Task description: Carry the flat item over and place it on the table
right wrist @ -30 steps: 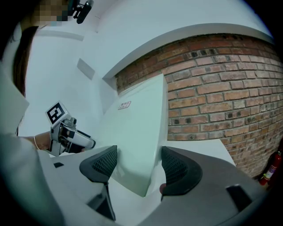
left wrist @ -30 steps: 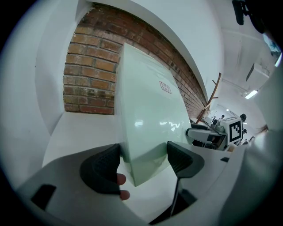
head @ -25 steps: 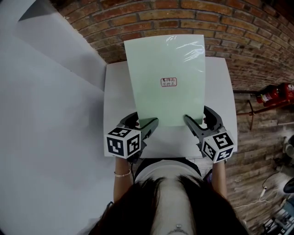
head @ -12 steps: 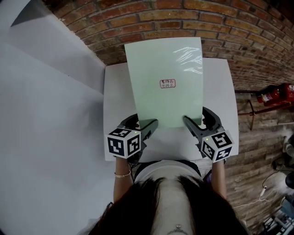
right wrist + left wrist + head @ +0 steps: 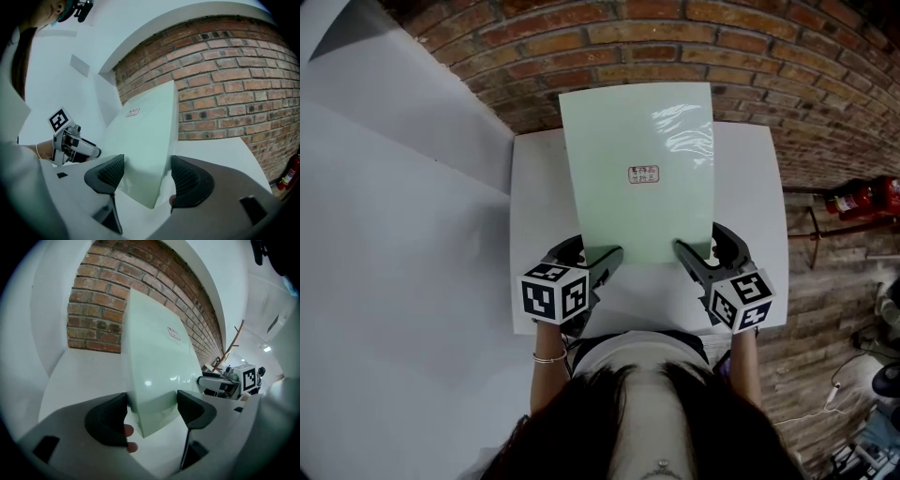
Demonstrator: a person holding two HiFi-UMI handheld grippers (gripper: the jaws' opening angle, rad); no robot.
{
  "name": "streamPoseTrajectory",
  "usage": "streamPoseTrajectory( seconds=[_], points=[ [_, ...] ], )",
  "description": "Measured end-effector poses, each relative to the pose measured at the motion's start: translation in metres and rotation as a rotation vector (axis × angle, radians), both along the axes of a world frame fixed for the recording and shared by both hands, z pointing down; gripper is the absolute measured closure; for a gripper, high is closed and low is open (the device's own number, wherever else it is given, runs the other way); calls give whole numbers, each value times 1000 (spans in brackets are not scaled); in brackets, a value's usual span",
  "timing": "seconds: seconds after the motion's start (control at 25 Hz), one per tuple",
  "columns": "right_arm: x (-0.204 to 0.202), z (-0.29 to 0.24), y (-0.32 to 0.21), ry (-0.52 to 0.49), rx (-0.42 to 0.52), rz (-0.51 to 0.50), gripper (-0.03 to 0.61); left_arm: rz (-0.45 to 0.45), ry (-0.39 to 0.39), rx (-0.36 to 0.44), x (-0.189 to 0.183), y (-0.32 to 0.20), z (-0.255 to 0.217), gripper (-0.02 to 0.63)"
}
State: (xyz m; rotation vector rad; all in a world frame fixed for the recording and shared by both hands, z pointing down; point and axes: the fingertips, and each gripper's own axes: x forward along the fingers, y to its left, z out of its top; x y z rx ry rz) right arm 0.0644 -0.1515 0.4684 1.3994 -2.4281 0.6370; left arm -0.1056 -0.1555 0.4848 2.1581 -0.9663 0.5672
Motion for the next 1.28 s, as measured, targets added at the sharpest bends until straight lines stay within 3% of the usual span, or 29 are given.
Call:
streamPoseTrajectory(
  seconds=[1.28],
  points=[
    [-4, 55, -25, -18, -135, -17, 245, -12, -16, -143, -3, -18, 54, 265]
  ],
)
